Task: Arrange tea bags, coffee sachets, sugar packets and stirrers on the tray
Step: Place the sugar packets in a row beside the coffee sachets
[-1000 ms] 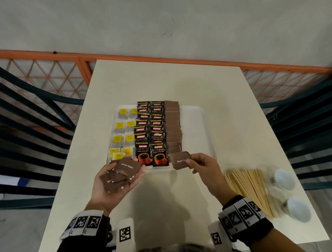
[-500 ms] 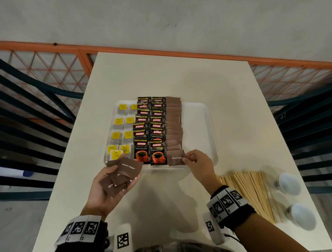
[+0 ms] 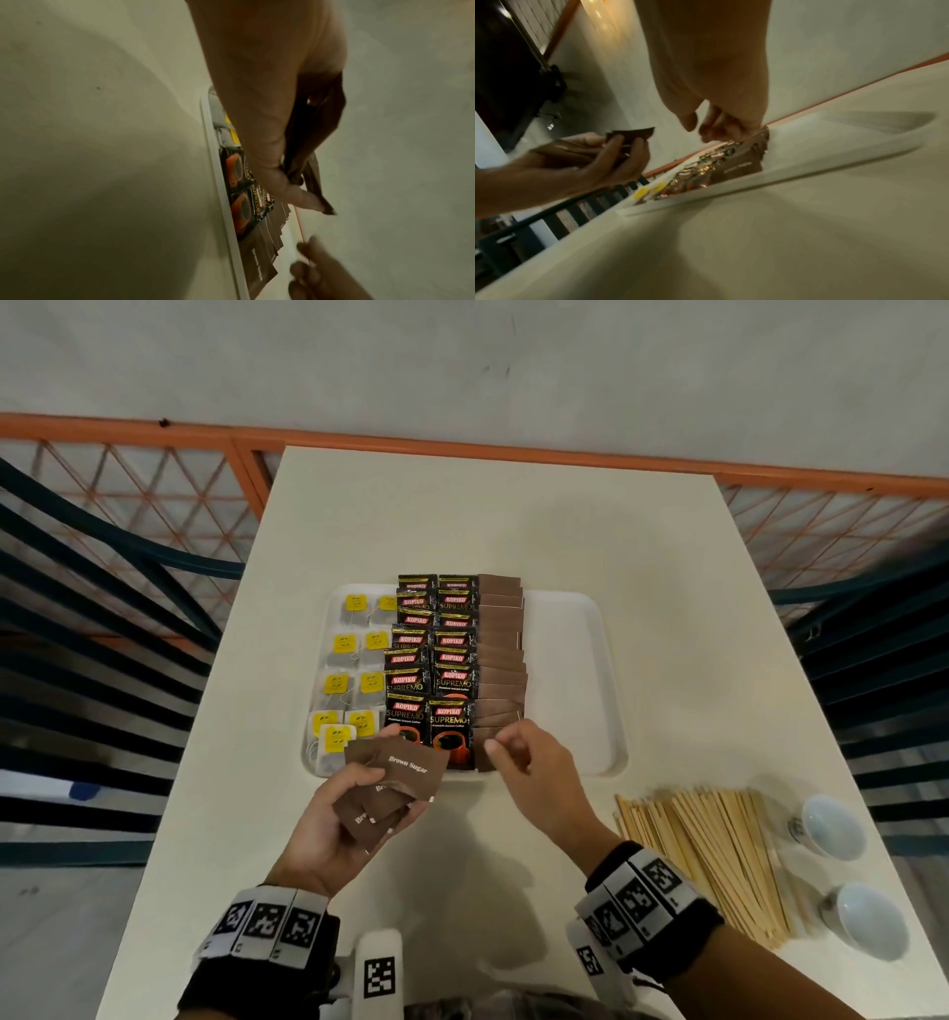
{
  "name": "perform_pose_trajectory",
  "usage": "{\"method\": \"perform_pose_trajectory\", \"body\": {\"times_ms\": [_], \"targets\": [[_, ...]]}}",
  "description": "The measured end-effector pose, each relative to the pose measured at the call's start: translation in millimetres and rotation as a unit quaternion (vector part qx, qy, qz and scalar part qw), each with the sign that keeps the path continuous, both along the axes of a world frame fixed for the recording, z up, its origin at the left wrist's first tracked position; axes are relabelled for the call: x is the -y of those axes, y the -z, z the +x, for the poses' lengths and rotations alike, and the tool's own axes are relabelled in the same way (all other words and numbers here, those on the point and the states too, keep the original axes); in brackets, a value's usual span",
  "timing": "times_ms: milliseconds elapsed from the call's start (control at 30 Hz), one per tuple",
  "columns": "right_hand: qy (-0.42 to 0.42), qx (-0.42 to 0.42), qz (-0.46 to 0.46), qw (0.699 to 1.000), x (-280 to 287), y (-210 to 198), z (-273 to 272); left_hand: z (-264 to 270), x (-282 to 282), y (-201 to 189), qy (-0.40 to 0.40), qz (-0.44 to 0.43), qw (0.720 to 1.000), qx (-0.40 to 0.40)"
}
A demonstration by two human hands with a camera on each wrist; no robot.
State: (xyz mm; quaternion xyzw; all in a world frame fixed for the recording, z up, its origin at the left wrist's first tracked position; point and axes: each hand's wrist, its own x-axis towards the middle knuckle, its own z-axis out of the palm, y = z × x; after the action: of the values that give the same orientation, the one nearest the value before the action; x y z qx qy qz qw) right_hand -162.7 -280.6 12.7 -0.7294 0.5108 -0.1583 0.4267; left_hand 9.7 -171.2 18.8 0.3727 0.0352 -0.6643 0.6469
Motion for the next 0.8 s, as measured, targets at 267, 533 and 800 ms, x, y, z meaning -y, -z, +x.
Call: {"method": "perform_pose_trajectory", "body": {"times_ms": [267, 533, 800], "targets": [[-0.082, 0.14, 0.18, 0.97, -11.2, -18.9, 21.5, -2.9, 12.4, -7.3, 0.045, -0.037, 0.997, 0.05], [0.077, 0.114, 0.147, 0.98, 19.2, -3.6, -17.6, 18.8, -5.2, 11.7, -0.045, -0.002, 0.998, -0.038], [0.074, 0.008, 0.139, 0.987, 25.4, 22.2, -36.5, 40.6, -17.2, 15.6, -0.099, -0.015, 0.993, -0.069]]}}
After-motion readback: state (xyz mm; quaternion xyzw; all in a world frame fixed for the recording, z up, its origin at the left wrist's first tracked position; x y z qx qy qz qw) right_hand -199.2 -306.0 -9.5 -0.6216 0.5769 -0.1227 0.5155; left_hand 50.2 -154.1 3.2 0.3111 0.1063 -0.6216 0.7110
